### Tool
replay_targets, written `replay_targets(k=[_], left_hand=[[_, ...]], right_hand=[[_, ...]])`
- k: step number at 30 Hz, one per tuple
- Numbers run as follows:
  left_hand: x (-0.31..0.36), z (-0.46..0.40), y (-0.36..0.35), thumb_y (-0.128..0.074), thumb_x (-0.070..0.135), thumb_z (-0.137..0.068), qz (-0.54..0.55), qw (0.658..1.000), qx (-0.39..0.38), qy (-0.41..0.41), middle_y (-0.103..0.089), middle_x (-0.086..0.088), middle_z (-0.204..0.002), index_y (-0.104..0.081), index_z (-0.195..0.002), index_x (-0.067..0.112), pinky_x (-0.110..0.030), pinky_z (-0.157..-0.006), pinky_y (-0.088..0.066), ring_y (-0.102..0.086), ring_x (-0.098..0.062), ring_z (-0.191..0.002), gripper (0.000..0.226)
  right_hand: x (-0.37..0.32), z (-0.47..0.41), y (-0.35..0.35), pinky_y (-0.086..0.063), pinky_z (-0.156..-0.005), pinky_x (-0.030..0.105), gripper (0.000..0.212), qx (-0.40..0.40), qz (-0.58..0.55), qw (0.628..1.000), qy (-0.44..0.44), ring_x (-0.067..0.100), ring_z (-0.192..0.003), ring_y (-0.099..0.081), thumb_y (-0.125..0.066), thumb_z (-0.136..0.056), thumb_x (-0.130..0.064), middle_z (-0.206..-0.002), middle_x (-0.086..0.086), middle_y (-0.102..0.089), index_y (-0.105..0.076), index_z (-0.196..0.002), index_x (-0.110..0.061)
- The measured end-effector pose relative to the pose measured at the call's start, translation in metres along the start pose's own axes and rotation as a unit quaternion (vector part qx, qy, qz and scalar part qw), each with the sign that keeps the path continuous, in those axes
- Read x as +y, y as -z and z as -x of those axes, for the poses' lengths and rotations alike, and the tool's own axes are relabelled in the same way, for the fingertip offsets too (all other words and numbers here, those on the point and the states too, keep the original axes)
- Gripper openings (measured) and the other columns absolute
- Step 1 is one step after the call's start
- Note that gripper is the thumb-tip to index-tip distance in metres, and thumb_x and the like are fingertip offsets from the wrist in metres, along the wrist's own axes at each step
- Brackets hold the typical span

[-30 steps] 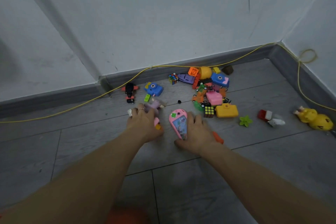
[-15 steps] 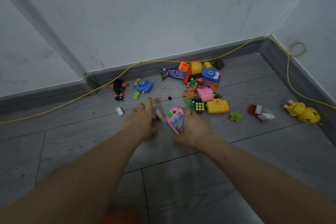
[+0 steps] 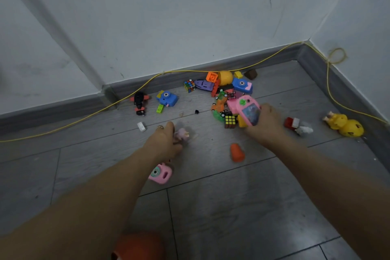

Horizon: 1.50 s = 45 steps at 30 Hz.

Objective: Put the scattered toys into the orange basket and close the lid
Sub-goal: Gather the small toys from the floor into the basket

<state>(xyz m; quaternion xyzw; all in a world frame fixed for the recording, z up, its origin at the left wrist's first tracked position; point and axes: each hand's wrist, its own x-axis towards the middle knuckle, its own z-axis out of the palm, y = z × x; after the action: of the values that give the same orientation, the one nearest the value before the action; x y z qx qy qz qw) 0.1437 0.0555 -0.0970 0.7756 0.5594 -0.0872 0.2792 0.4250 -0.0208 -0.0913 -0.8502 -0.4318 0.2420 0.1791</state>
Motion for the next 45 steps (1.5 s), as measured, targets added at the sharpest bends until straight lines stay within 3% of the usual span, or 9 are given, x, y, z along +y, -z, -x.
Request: replay_targets(k=[4,8,16,22,28,32,37,45], left_hand=[[-0.004,0.000,0.006,-0.063,0.028,-0.090,0.016,1.000,0.004,-0.003,-0.052,-0.012,-0.109,-0.045,-0.119,0.013,-0.030,-0.069,-0.041,-0.053,-0.021,-0.088,0.038],[-0.011,0.006,0.008,-0.064,0.027,-0.090,0.005,1.000,-0.009,-0.002,-0.049,-0.009,-0.107,-0.043,-0.122,0.013,-0.029,-0.071,-0.042,-0.053,-0.020,-0.089,0.040],[-0.022,0.023,0.018,-0.063,0.026,-0.091,0.011,0.998,-0.061,0.012,-0.054,-0.012,-0.112,-0.042,-0.126,0.013,-0.032,-0.073,-0.052,-0.058,-0.022,-0.090,0.042],[-0.023,0.042,0.018,-0.069,0.036,-0.086,-0.052,0.987,-0.151,0.017,-0.044,-0.008,-0.119,-0.041,-0.125,0.020,-0.025,-0.062,-0.047,-0.057,-0.019,-0.092,0.051],[-0.019,0.060,0.005,-0.066,0.043,-0.086,-0.141,0.978,-0.153,0.028,-0.021,-0.019,-0.148,-0.037,-0.134,0.020,-0.034,-0.079,-0.047,-0.057,-0.030,-0.101,0.060],[-0.021,0.062,0.000,-0.071,0.041,-0.084,-0.124,0.984,-0.126,0.037,-0.038,-0.015,-0.130,-0.043,-0.128,0.021,-0.031,-0.068,-0.048,-0.055,-0.023,-0.087,0.056],[-0.029,0.060,-0.002,-0.078,0.032,-0.077,-0.097,0.986,-0.130,0.041,-0.055,-0.005,-0.108,-0.046,-0.124,0.019,-0.027,-0.063,-0.043,-0.054,-0.019,-0.089,0.058],[-0.036,0.055,-0.003,-0.085,0.029,-0.069,-0.010,0.989,-0.124,0.080,-0.053,-0.003,-0.111,-0.046,-0.109,0.025,-0.027,-0.058,-0.047,-0.054,-0.020,-0.091,0.056]], right_hand=[[0.000,0.004,-0.006,-0.052,-0.089,0.048,0.065,-0.072,0.009,0.997,-0.006,0.031,-0.117,-0.050,-0.077,-0.070,-0.023,-0.124,0.011,-0.055,-0.045,-0.126,-0.014],[-0.004,0.016,-0.020,-0.053,-0.088,0.046,0.073,-0.062,-0.001,0.998,0.013,0.031,-0.112,-0.054,-0.084,-0.066,-0.035,-0.121,0.011,-0.057,-0.047,-0.124,-0.012],[-0.014,0.034,-0.037,-0.056,-0.085,0.046,0.073,-0.079,-0.035,0.995,0.056,0.028,-0.108,-0.060,-0.083,-0.069,-0.031,-0.122,0.010,-0.059,-0.044,-0.127,-0.010],[-0.019,0.054,-0.049,-0.052,-0.086,0.043,0.072,-0.123,0.092,0.978,0.142,0.029,-0.113,-0.050,-0.080,-0.069,-0.034,-0.123,0.009,-0.050,-0.037,-0.123,-0.014],[-0.027,0.071,-0.058,-0.050,-0.090,0.046,0.079,-0.135,0.174,0.963,0.155,0.030,-0.121,-0.045,-0.079,-0.071,-0.043,-0.131,0.005,-0.044,-0.030,-0.130,-0.022],[-0.028,0.078,-0.062,-0.053,-0.084,0.044,0.080,-0.124,0.165,0.969,0.137,0.029,-0.116,-0.051,-0.079,-0.070,-0.046,-0.128,0.003,-0.044,-0.029,-0.129,-0.025],[-0.031,0.083,-0.067,-0.054,-0.071,0.038,0.078,-0.110,0.116,0.980,0.119,0.023,-0.105,-0.057,-0.081,-0.068,-0.040,-0.126,-0.001,-0.043,-0.029,-0.125,-0.026],[-0.038,0.085,-0.070,-0.056,-0.070,0.040,0.074,-0.117,0.057,0.988,0.089,0.023,-0.094,-0.059,-0.082,-0.063,-0.032,-0.110,-0.002,-0.049,-0.031,-0.117,-0.026]])
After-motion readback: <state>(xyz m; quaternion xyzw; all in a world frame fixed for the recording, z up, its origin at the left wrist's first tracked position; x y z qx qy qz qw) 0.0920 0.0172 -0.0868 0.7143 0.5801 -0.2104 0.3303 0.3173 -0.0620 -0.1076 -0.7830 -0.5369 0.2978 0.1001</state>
